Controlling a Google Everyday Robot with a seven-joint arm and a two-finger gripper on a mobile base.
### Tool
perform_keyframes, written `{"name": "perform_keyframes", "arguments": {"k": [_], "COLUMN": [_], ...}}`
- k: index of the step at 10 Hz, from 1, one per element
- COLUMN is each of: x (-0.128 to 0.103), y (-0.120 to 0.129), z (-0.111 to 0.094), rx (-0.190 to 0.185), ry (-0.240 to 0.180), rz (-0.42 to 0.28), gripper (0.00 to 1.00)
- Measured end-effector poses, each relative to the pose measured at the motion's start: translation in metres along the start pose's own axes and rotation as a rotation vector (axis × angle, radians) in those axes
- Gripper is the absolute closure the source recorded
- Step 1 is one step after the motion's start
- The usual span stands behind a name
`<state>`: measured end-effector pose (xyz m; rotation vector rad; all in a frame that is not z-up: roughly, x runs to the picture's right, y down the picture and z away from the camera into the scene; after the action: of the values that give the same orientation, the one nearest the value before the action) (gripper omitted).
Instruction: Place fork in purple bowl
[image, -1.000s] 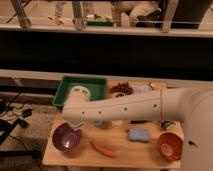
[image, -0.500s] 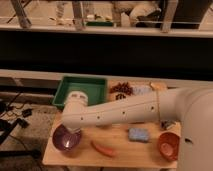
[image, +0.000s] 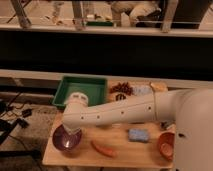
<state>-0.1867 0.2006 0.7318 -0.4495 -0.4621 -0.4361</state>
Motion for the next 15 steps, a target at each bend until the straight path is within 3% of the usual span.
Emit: {"name": "perform_keyframes", "arguments": {"k": [2,8,15], "x": [0.001,0.001,0.004], "y": [0.0,0.0,0.006], "z": [0.008,0.018,0.031], "rx": [-0.01,-0.037,-0.088], "ry": [-0.03,-0.064,-0.025], "rz": [0.009,0.006,-0.047], "gripper": [0.83,0.83,0.83]}}
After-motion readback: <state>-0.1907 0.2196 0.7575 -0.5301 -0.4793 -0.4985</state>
